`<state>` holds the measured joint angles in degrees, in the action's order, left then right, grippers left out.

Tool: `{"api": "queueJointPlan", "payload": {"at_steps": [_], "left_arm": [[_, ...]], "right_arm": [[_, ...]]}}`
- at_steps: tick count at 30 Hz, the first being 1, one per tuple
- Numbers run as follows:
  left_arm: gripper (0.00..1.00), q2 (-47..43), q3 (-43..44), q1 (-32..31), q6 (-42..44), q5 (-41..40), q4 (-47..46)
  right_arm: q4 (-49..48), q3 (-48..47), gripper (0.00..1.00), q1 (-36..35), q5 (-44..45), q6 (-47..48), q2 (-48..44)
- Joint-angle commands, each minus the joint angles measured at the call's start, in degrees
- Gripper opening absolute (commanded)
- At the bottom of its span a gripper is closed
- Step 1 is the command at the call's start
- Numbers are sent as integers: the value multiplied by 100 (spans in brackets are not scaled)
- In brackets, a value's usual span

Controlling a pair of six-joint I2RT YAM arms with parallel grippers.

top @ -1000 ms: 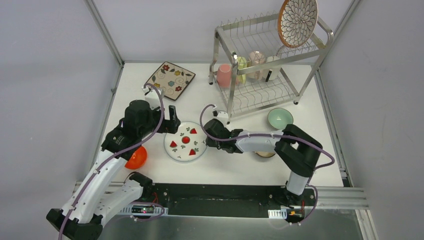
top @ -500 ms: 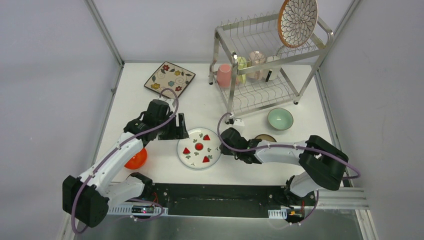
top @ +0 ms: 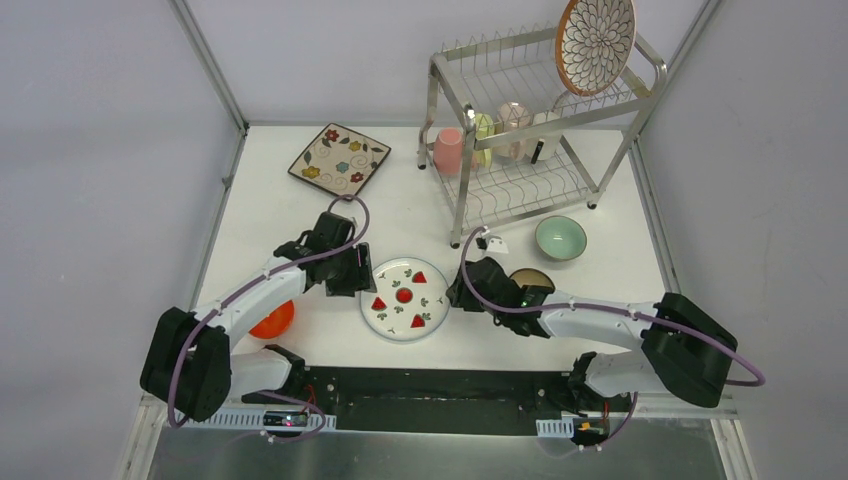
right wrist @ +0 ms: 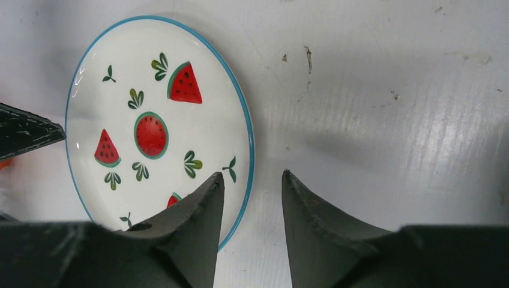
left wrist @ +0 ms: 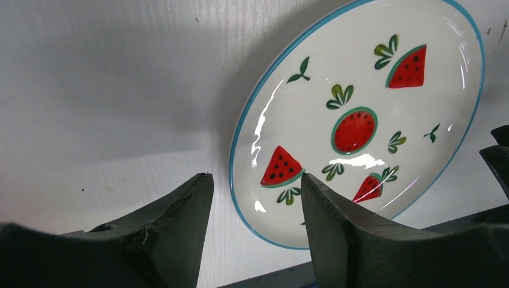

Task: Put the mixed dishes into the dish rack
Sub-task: Pick up the plate at the center of the board.

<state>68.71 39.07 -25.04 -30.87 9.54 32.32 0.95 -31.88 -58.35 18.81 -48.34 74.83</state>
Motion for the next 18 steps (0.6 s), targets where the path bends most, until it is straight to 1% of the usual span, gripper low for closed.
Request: {"api": "queueJointPlan", "payload": {"at_steps": [1,6,10,13,15,18], "left_arm": [[57,162,-88,34,-173,39,-525],[56,512,-141,34,-217,38,-569],[54,688,-119,34,-216,56,-618],[47,772,-124,34,-220,253,-737],[43,808,-138,34,-217,293,-795],[39,866,-173,34,-219,277,-859]], "right_arm": [[-317,99,44,140,-256,138,-260],[-373,194,52,207,-413,207,-434],[-376,227,53,251,-464,235,-565],[-443,291,52,292,-458,254,-560],[-706,382,52,310,-501,248,-500],[-850,388,52,324,-597,226,-431]]}}
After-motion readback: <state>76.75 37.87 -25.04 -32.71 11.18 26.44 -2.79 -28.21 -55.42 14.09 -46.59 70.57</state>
